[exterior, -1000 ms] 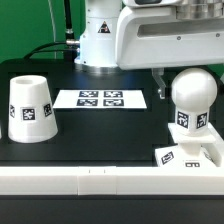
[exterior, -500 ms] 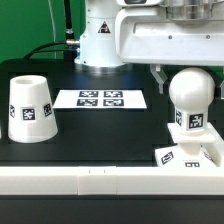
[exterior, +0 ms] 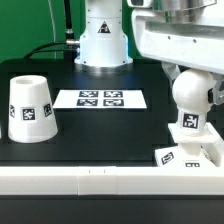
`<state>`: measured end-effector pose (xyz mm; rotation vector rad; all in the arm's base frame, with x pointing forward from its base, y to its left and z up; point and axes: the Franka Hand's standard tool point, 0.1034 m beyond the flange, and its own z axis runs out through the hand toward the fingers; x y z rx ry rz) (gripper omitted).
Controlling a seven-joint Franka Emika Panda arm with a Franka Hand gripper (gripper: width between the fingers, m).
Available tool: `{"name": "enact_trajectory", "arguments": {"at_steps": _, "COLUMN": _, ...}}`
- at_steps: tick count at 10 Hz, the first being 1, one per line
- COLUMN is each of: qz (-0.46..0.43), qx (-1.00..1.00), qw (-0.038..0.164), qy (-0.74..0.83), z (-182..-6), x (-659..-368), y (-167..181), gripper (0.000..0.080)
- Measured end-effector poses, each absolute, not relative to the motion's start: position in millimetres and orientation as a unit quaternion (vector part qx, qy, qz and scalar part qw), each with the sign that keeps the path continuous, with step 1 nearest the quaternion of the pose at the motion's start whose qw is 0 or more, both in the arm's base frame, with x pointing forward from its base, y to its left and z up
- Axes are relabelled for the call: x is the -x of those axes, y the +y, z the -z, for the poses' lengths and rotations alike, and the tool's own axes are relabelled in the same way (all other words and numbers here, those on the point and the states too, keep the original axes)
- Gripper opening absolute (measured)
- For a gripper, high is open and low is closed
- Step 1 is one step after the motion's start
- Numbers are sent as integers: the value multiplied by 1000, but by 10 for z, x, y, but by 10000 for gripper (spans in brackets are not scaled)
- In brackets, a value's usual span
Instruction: Assemble lamp
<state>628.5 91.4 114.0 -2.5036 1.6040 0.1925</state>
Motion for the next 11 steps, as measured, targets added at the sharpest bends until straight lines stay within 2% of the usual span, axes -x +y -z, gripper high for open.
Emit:
{"name": "enact_trajectory", "arguments": {"at_steps": 3, "qz": -81, "qx": 783, "qw": 84, "qy": 611, "z": -1145, "x": -6291, "y": 941, "gripper": 580}}
{"name": "enact_trajectory", "arguments": {"at_steps": 6, "qz": -85, "qx": 798, "qw": 82, "qy": 591, "z": -1144, "x": -6290, "y": 952, "gripper": 584}}
{"name": "enact_trajectory", "arguments": {"at_steps": 7, "qz": -85, "qx": 806, "qw": 82, "qy": 581, "z": -1146, "x": -6283, "y": 956, "gripper": 685}}
{"name": "enact_trajectory", "arguments": {"at_steps": 11, "qz": -76, "qx": 890, "qw": 91, "qy": 440, "z": -1148, "x": -6265, "y": 963, "gripper": 699}}
